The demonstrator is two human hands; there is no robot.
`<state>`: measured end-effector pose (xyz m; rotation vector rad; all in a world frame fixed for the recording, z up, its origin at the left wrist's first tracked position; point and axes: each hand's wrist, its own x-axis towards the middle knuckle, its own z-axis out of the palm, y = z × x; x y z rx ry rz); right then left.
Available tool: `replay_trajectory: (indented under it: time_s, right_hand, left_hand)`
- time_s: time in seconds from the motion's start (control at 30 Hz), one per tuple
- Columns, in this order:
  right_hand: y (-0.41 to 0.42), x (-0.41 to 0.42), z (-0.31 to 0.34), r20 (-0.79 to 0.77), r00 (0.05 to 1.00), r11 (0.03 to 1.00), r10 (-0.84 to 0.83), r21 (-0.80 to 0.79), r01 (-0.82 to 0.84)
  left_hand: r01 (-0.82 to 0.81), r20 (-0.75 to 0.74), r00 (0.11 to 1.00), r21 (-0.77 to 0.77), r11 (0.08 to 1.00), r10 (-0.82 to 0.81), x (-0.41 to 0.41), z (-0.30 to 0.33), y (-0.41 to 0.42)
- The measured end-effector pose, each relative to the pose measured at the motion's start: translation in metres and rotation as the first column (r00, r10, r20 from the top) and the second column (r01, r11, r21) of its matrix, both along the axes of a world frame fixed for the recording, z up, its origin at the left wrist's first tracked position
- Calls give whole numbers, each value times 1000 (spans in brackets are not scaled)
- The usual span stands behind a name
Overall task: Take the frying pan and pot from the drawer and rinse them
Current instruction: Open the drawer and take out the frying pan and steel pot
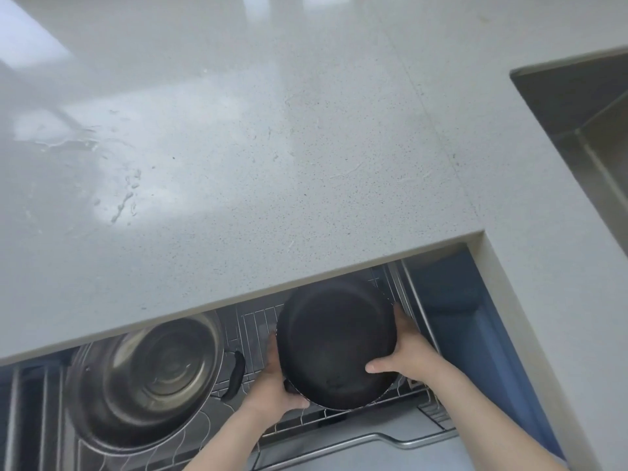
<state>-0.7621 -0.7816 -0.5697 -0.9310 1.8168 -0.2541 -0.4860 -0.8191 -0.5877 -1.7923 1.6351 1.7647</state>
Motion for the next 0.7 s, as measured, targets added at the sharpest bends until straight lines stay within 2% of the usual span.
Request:
replay_trajectory:
  time_s: [0.07,0.2,0.3,0.4,0.7]
  right_hand:
    - [-2,-1,11,25,1000,1000,-17,11,17]
    - [-2,2,33,44,999,1000,-18,19,17]
    - [0,6,57,62,998,1000,-6,10,5]
    - [6,13,84,61,998,1000,18,10,-18]
    - [54,41,156,47,999,1000,24,4,-24]
  left_hand:
    - [-8,-60,998,63,998,11,3,7,-1]
    - [131,-78,989,124,984,-122,17,27,-10]
    - [170,-125,981,165,972,-150,28,47,-17]
    - [212,-182,966,161,964,-182,39,71,-20]
    - [240,-224,951,96,966,-214,80,131,-16]
